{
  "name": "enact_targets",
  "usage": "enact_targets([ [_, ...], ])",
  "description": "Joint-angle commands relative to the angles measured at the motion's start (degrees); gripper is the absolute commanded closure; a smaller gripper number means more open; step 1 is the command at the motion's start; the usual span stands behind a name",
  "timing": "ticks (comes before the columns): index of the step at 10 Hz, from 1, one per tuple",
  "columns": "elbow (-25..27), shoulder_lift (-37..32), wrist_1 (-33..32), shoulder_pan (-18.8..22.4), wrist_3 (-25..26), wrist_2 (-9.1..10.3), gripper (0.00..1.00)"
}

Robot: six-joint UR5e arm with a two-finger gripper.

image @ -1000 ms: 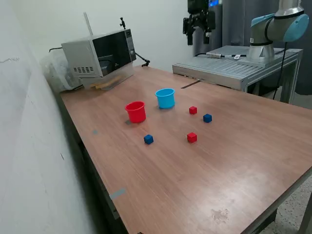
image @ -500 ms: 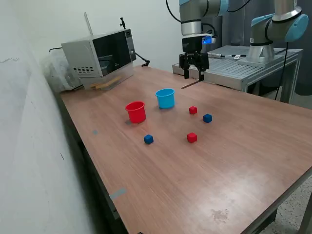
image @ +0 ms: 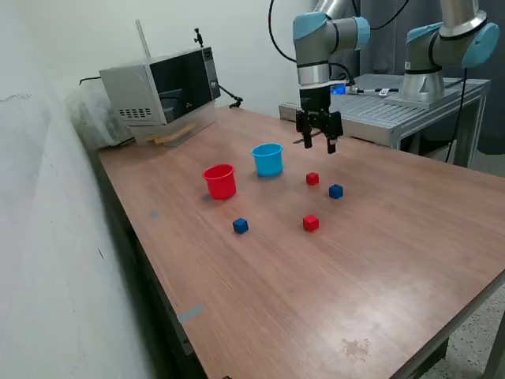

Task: Place red objects in the red bin, and blue objects in the blue bin.

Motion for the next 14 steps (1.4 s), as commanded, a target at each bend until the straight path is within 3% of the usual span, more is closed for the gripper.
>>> enact_targets([
  [1, 1.86, 1.45, -2.19, 0.08, -0.70, -0.14, 0.00],
  [7, 0.02, 6.37, -2.37, -0.01, -8.87, -0.23, 0.00],
  [14, -3.59, 9.63, -3.16, -0.98, -11.34, -1.02, 0.00],
])
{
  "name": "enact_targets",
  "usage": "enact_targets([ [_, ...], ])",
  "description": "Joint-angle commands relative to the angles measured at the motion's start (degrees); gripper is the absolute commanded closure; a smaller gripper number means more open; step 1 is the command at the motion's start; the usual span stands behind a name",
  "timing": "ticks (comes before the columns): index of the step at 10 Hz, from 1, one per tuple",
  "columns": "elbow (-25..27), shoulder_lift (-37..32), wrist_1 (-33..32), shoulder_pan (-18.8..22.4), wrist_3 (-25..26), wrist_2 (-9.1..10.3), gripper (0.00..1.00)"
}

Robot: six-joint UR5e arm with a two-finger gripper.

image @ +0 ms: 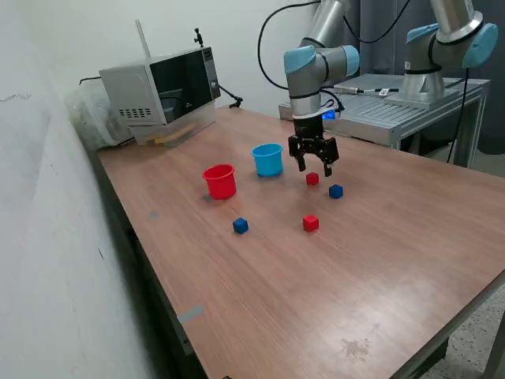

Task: Place red objects in the red bin, and blue objects in the blue bin.

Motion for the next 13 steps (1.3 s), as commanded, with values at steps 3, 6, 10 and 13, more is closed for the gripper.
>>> enact_targets([
  [3, -0.41, 0.82, -0.87, -1.57, -0.50, -0.42, 0.00],
  [6, -0.41, 0.82, -0.87, -2.01, -3.04, -0.33, 0.00],
  [10, 0.12, 0.64, -0.78, -1.92, -3.13, -0.68, 1.00],
  [13, 0.30, 0.55, -0.70, -1.92, -3.13, -0.86, 1.00],
])
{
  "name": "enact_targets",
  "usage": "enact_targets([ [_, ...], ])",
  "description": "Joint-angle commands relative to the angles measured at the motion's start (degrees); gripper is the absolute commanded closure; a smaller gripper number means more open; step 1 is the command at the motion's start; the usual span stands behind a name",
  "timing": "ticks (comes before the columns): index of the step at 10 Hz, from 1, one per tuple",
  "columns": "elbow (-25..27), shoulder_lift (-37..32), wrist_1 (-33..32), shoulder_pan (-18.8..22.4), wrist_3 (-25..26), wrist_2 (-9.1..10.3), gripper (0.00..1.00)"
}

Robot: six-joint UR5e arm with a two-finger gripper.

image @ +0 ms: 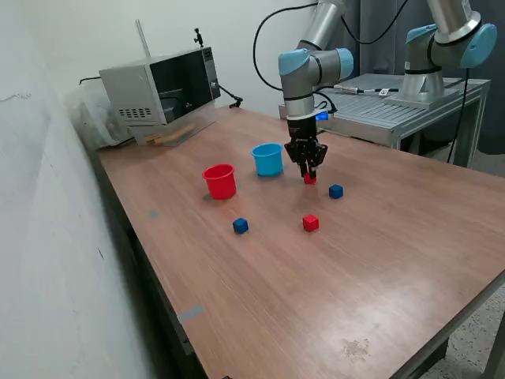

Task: Place red objects in the red bin, and blue objects in the blue bin.

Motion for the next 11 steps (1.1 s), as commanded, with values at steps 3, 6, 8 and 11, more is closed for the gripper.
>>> enact_targets([
  [3, 0.04, -6.42, 0.83, 1.13, 0.45, -1.21, 1.00],
  [6, -5.03, -12.43, 6.10, 1.14, 0.45, -1.65, 1.00],
  [8, -11.09, -10.95, 6.63, 0.96, 0.80, -3.40, 1.00],
  [11, -21.28, -4.03, 6.45, -0.97, 2.80, -4.54, 1.00],
])
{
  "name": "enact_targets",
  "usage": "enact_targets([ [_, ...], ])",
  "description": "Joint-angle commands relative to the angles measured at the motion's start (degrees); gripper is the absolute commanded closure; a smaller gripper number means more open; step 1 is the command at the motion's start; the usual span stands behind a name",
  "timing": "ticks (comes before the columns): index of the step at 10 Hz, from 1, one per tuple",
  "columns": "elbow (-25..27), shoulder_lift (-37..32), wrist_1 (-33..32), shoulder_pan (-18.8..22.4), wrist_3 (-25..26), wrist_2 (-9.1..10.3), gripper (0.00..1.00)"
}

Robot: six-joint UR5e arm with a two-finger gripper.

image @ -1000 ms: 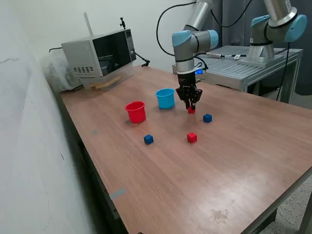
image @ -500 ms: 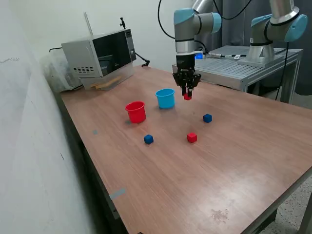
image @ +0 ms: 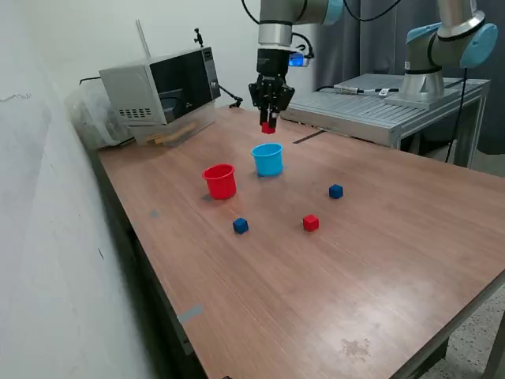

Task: Place red objects in the red bin, and blue objects in the blue bin.

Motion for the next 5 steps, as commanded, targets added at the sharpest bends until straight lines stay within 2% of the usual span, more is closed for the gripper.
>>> enact_targets([
  [1, -10.39, 6.85, 0.23, -1.60, 1.75, -1.57, 1.00],
  [5, -17.08, 12.66, 0.14, -3.53, 1.75, -2.35, 1.00],
])
